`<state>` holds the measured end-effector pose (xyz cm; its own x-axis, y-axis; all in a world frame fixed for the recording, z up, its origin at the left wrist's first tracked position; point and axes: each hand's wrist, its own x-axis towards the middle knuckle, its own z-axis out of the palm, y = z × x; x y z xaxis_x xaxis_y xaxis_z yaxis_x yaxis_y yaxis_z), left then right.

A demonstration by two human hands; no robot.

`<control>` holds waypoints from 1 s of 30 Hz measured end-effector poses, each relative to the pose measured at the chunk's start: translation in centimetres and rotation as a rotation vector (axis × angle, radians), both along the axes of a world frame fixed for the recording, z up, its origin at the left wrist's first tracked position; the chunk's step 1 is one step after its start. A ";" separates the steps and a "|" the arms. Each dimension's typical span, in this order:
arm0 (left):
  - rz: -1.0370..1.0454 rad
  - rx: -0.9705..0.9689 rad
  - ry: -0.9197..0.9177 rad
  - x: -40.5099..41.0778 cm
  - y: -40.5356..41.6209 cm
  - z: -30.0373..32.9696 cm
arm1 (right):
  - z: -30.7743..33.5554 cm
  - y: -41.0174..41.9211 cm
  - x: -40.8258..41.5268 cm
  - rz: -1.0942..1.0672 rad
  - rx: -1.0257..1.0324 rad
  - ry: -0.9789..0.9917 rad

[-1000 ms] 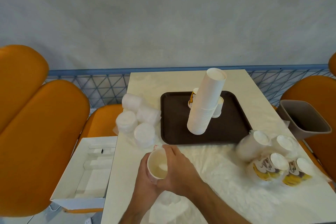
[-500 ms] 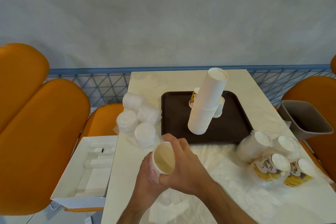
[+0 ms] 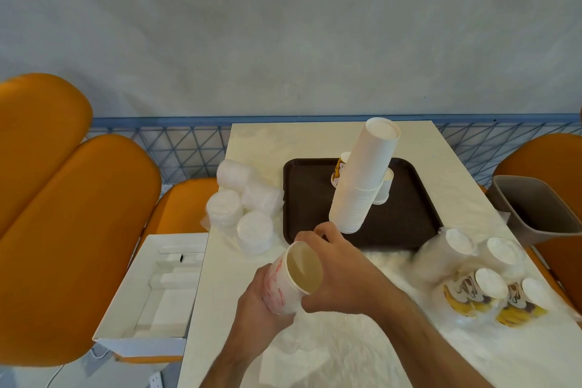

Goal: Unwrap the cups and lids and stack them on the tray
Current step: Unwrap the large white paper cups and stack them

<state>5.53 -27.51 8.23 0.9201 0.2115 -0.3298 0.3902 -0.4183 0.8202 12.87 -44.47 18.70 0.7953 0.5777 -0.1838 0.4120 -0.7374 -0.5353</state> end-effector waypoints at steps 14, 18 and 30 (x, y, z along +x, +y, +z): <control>0.107 -0.257 -0.119 -0.4 0.0 0.4 | 2.1 -1.1 0.3 -0.227 0.547 0.172; 0.067 -0.272 -0.161 -0.1 -0.6 1.8 | -1.0 0.0 -1.4 -0.369 0.825 0.270; 0.085 -0.350 -0.087 0.1 -1.0 2.8 | 1.1 -0.5 -1.0 -0.521 1.035 0.086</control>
<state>5.60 -28.46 11.01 0.9317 0.1766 -0.3173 0.3342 -0.0758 0.9394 11.89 -44.94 19.75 0.9887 0.0902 0.1198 0.1203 -0.0005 -0.9927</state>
